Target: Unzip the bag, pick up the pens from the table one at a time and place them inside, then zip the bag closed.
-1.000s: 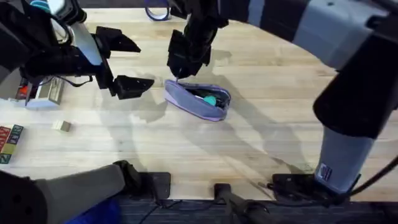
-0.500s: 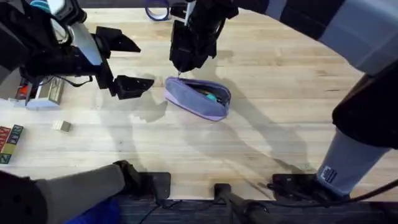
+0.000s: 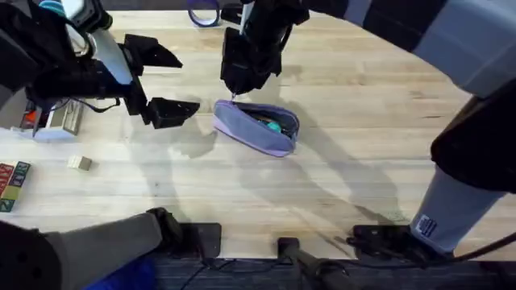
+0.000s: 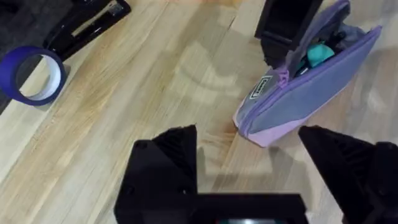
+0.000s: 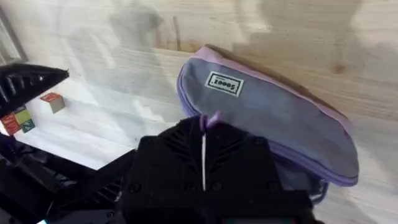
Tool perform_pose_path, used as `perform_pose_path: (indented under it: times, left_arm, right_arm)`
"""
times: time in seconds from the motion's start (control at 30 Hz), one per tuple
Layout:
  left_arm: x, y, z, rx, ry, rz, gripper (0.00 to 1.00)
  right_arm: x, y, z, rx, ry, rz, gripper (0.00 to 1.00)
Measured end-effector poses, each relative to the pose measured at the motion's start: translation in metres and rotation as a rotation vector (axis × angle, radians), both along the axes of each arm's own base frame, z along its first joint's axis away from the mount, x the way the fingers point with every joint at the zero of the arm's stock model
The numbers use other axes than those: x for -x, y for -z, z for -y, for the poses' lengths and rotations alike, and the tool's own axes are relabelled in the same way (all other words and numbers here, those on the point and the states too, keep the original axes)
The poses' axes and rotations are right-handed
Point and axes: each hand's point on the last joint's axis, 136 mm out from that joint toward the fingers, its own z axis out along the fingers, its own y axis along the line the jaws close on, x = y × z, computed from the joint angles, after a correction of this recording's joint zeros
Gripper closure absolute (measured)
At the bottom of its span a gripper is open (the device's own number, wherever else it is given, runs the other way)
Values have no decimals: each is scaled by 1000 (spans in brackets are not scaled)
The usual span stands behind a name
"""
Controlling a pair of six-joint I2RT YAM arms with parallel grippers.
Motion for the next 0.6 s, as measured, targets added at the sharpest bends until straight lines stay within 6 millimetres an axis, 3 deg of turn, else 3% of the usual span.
perform_pose_path:
  times: [0.6]
  left_arm:
    - [-1, -13, 9, 82, 17, 33, 7]
  right_arm:
    - [0, 0, 0, 0, 0, 0, 970]
